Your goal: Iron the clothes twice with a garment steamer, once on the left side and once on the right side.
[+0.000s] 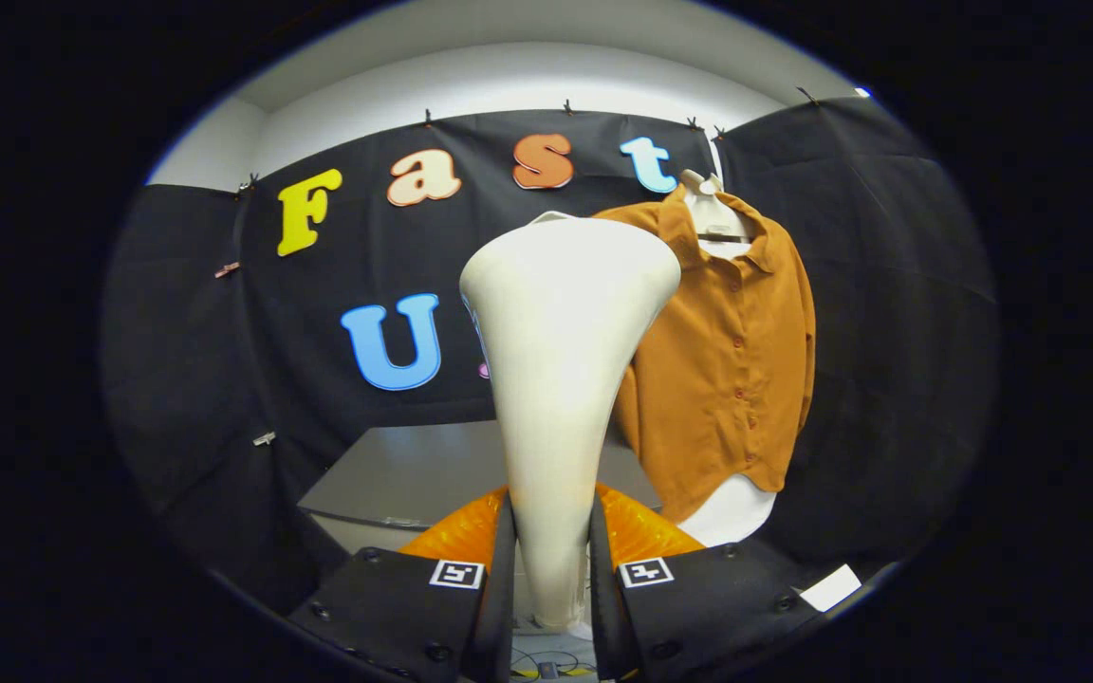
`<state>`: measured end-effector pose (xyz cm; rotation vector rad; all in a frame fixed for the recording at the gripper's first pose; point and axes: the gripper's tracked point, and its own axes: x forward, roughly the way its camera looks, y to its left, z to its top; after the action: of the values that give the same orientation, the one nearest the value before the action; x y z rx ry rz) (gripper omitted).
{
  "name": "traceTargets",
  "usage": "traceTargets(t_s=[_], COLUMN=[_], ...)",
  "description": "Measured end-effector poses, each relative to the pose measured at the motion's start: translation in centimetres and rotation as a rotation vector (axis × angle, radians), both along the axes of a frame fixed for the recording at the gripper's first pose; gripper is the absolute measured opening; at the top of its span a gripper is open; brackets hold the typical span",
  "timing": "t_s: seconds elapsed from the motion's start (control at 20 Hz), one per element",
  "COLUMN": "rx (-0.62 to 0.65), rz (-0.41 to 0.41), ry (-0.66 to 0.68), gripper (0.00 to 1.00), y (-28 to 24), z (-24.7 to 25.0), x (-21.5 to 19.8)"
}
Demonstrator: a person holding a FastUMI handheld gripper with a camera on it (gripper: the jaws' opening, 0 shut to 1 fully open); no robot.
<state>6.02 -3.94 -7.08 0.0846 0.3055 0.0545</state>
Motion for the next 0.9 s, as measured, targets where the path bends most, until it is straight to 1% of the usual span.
traceTargets(t_s=[0.15,0.35,0.55,0.9], rx=[-0.009,-0.030,-0.034,-0.031], rz=[0.047,0.045,0.034,0.021], ry=[-0.032,-0.080,-0.079,-0.089], gripper=[0.37,0.37,0.37,0.37], y=[3.5,5.4,5.9,5.7], z=[1.2,2.3,2.2,2.7], x=[-1.8,-3.8,-5.0,-5.7])
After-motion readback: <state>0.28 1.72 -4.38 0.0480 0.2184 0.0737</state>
